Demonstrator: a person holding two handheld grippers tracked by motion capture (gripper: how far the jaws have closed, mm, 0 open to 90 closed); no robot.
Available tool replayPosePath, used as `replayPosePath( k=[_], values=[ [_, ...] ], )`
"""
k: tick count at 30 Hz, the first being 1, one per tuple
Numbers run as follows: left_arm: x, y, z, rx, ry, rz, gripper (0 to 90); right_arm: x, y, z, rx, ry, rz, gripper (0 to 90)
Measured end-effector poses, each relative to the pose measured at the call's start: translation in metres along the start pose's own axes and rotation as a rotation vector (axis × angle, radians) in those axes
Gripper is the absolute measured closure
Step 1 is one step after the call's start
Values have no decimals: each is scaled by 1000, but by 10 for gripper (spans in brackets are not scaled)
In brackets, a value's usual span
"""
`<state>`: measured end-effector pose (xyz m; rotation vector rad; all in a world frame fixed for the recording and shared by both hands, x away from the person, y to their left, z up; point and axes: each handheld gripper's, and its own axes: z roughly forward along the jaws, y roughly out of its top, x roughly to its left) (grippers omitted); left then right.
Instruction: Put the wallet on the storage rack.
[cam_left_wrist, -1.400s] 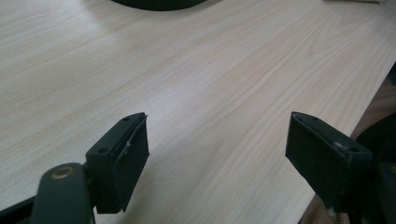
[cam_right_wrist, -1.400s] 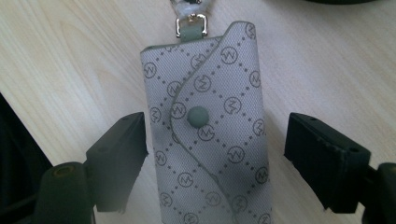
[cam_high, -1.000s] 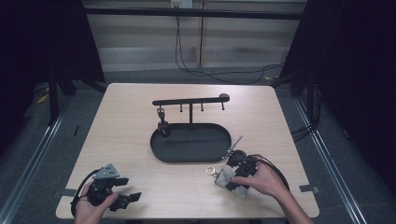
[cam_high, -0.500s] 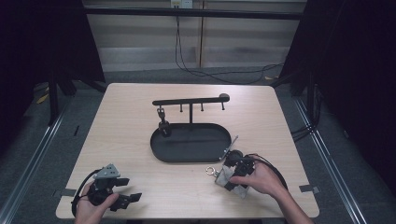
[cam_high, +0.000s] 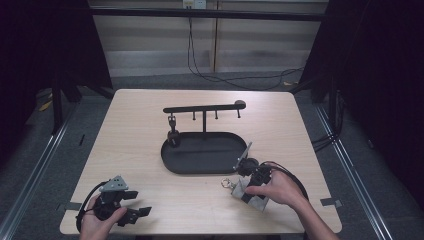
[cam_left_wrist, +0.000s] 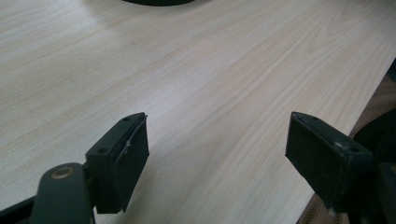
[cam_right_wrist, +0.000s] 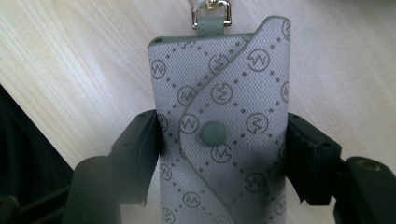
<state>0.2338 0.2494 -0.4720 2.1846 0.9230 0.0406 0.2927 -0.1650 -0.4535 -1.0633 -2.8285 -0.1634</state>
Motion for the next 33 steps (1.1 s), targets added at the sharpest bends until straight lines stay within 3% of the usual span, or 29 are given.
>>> replayPosePath(
  k=[3, 8, 18, 26, 33],
  values=[
    [0, 0, 0, -4, 5, -3, 212, 2, 1, -4, -4, -11, -5, 338],
    [0, 0, 0, 6, 1, 4, 212, 3, 4, -11, 42, -33, -7, 339],
    [0, 0, 1, 9, -2, 2, 212, 3, 6, -18, 83, -34, 6, 339],
    [1, 0, 1, 12, 0, -4, 212, 3, 9, -28, 82, -39, -16, 339],
    [2, 0, 4, 19, -5, -12, 212, 2, 13, -36, 88, -40, 3, 339]
  ],
)
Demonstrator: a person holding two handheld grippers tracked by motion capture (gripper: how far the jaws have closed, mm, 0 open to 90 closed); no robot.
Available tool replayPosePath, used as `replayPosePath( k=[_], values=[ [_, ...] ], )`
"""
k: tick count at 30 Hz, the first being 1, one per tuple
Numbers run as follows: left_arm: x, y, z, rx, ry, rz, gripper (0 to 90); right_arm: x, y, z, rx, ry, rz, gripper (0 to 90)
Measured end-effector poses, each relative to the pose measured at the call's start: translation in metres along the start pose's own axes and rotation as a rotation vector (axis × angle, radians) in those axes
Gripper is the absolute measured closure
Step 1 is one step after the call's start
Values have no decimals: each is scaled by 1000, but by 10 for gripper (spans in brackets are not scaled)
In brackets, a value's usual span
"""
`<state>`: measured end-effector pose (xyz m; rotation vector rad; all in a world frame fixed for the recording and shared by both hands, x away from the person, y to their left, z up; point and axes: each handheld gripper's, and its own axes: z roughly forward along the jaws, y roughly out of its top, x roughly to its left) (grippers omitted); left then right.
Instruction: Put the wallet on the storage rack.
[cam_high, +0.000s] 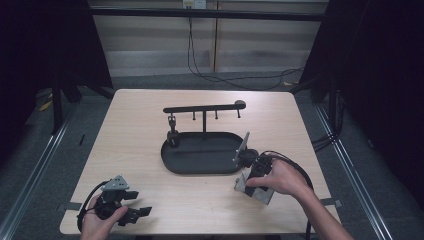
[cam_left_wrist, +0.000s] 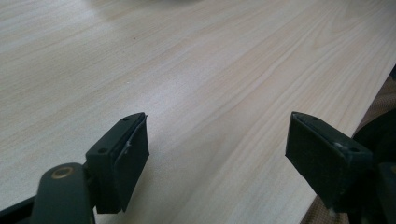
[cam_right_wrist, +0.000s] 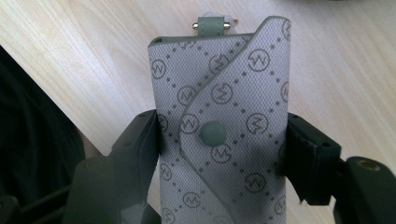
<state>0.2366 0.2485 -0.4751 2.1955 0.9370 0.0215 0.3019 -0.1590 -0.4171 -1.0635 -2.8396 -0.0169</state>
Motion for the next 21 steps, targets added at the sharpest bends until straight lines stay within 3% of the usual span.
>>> replayPosePath(
  k=[21],
  values=[
    [1, -1, -2, -7, 3, -15, 201, -7, 2, -25, -11, 0, 52, 339]
  ],
)
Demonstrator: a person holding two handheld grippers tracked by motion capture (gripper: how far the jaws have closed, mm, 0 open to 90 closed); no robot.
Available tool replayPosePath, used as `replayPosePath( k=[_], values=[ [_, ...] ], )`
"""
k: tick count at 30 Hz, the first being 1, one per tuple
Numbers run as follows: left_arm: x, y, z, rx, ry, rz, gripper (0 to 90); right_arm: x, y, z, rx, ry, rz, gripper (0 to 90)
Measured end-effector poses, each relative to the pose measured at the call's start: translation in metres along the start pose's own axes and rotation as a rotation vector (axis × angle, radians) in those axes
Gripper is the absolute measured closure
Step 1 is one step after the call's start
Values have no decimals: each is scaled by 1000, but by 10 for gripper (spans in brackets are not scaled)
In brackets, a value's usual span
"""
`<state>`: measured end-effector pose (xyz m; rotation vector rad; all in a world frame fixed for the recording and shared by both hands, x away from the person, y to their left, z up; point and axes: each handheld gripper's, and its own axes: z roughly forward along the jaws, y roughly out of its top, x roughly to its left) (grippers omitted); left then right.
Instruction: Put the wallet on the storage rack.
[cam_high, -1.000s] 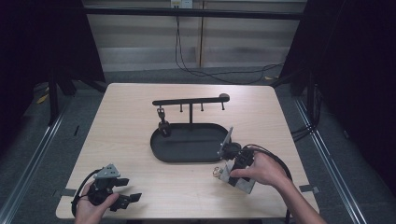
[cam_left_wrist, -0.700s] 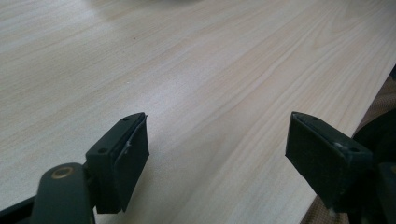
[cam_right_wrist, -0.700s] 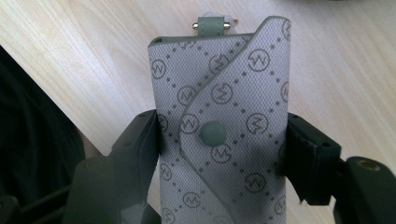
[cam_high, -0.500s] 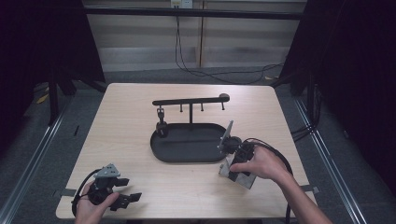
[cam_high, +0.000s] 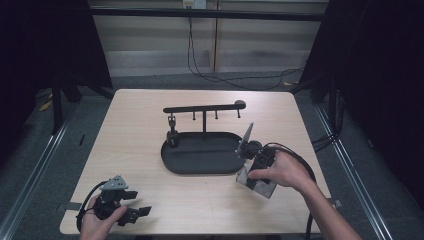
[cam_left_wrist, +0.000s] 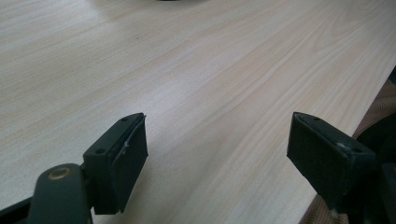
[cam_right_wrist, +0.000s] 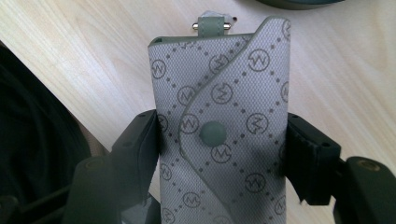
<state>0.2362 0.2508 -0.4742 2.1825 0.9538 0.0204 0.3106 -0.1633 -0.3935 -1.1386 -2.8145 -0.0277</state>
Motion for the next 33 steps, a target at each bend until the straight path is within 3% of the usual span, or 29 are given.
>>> replayPosePath(
  k=[15, 23, 33],
  values=[
    [2, 0, -3, -23, -9, -17, 179, -13, 2, -19, -45, -11, 31, 340],
    [-1, 1, -4, -38, -26, -2, 171, -21, 8, -27, -54, -12, 95, 340],
    [0, 1, -5, -44, -26, -8, 170, -34, 17, -33, -105, 8, 136, 341]
  ],
)
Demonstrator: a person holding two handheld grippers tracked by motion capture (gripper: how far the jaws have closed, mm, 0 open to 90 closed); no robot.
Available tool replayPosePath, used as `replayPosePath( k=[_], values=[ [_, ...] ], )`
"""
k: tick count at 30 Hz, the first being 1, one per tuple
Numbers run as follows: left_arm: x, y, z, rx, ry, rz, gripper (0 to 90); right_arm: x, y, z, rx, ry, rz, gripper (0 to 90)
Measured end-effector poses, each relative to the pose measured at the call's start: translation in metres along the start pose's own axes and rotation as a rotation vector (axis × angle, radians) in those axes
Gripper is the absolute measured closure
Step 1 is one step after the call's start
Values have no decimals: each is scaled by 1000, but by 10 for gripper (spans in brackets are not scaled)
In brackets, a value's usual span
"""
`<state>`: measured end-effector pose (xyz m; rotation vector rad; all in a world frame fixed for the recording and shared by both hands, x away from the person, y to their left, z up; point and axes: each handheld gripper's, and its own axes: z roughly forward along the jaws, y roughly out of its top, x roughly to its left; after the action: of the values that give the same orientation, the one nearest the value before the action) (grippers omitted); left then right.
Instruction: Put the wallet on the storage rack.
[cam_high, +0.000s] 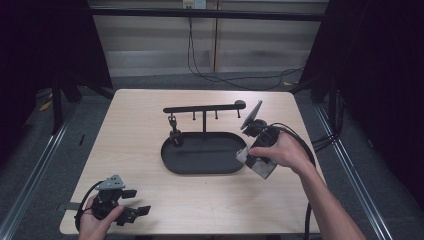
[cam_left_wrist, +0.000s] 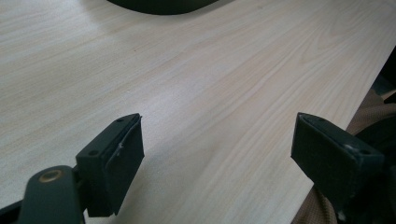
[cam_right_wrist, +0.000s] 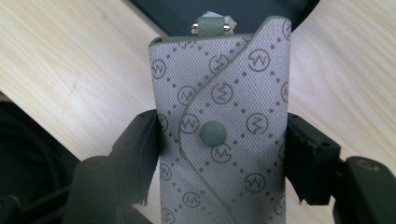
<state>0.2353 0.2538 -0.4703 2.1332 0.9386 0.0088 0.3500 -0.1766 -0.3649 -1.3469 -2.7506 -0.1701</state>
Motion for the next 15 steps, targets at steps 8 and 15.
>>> replayPosePath(
  k=[8, 15],
  values=[
    [0, 0, 1, 10, 1, 6, 170, -15, 6, 1, -26, 22, 63, 341],
    [0, 0, 1, 16, 5, 6, 171, -23, 13, 1, -61, 48, 130, 341]
  ],
)
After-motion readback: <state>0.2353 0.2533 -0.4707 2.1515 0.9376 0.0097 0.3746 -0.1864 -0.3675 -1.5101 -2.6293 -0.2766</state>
